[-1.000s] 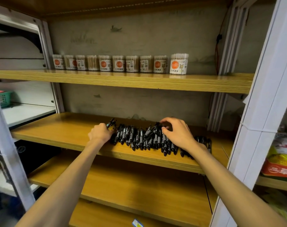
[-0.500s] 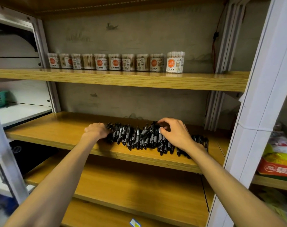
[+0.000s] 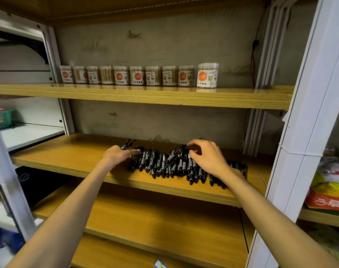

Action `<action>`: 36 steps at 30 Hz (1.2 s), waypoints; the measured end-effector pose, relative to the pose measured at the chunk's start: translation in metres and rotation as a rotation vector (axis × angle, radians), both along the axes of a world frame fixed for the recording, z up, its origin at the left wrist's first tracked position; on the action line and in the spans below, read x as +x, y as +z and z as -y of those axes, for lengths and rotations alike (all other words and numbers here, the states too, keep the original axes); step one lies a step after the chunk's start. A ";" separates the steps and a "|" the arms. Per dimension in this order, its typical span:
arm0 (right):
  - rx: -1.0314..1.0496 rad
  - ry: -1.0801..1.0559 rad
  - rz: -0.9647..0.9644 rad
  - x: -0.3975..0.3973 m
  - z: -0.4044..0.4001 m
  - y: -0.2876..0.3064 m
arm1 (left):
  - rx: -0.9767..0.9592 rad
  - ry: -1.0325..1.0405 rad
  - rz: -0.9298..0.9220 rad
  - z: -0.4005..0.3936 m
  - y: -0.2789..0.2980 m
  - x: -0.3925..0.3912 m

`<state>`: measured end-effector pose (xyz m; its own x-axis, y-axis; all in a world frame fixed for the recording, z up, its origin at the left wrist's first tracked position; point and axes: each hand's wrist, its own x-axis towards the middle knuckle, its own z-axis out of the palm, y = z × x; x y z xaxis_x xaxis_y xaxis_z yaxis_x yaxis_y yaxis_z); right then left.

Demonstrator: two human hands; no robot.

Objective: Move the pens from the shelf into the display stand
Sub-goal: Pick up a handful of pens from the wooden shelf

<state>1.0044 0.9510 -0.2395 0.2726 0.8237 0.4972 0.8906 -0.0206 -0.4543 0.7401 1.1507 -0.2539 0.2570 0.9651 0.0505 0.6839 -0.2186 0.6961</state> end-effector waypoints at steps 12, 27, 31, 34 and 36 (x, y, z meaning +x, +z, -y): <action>0.010 0.000 0.011 0.005 0.002 -0.004 | 0.016 0.052 0.041 -0.008 -0.008 0.001; 0.013 -0.004 0.029 0.004 0.011 -0.004 | 0.124 0.219 -0.310 0.002 -0.003 0.004; 0.010 -0.008 0.020 0.004 0.013 -0.004 | 0.198 0.244 -0.324 0.006 -0.011 0.006; 0.005 -0.007 0.019 0.002 0.013 -0.005 | 0.247 0.231 -0.275 0.005 -0.014 0.004; 0.003 -0.009 0.024 0.000 0.013 -0.005 | 0.238 0.207 -0.161 0.002 -0.012 0.002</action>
<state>1.0048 0.9383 -0.2445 0.2680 0.8200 0.5058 0.9010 -0.0275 -0.4329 0.7419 1.1488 -0.2660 0.0798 0.9635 0.2554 0.8278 -0.2068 0.5216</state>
